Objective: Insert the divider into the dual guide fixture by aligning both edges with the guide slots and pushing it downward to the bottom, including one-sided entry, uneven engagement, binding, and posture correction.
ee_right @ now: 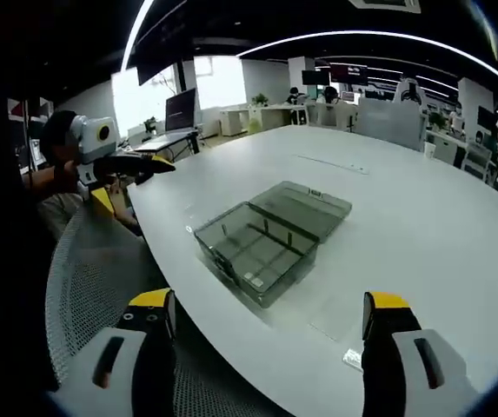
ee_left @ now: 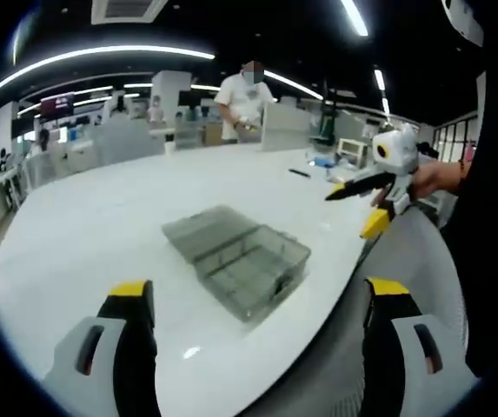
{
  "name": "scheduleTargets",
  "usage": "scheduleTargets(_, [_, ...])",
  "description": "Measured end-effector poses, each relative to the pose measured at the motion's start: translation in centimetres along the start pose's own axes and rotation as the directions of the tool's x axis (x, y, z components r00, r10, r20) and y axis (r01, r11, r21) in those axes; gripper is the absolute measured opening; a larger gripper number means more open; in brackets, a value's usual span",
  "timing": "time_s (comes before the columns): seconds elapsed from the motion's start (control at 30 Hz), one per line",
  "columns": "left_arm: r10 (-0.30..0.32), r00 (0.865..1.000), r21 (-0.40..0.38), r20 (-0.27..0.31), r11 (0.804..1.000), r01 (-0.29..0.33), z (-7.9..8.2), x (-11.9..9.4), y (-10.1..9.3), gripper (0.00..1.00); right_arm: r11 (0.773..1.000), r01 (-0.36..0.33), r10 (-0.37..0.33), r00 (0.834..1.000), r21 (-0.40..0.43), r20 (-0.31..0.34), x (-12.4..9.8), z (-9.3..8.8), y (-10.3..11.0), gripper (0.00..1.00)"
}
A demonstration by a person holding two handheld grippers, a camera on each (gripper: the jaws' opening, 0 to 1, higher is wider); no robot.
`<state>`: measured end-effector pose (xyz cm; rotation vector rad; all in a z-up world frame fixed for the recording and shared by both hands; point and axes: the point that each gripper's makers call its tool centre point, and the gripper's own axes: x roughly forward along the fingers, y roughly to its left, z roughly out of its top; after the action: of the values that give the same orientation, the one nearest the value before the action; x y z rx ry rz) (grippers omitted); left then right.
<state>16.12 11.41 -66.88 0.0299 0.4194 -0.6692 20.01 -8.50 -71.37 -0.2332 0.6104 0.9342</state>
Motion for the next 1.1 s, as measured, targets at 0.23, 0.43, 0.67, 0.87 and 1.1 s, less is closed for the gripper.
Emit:
scheduleTargets(0.23, [0.008,1.0,-0.007,0.006,1.0,-0.008,-0.3,0.15,0.16,0.99,1.0,0.002,-0.002,1.0,0.002,0.005,0.0,0.12,-0.06,0.88])
scheduleTargets(0.43, [0.011,1.0,-0.013,0.009,1.0,-0.011,-0.3,0.24,0.25,0.99,1.0,0.004,-0.004,1.0,0.002,0.001,0.04,0.06,-0.08,0.88])
scheduleTargets(0.67, [0.011,1.0,-0.016,0.013,1.0,-0.011,-0.29,0.42,0.43,0.99,1.0,0.005,-0.005,1.0,0.003,-0.003,0.11,0.17,-0.28,0.88])
scheduleTargets(0.87, [0.007,1.0,-0.015,0.011,1.0,-0.006,-0.43,0.68,0.59,0.99,1.0,0.01,-0.01,1.0,0.007,-0.008,0.09,0.12,-0.4,0.87])
scheduleTargets(1.1, [-0.002,1.0,-0.012,0.007,1.0,0.002,-0.58,0.91,0.46,0.99,1.0,0.021,-0.021,1.0,0.015,-0.004,0.06,-0.16,-0.62,0.86])
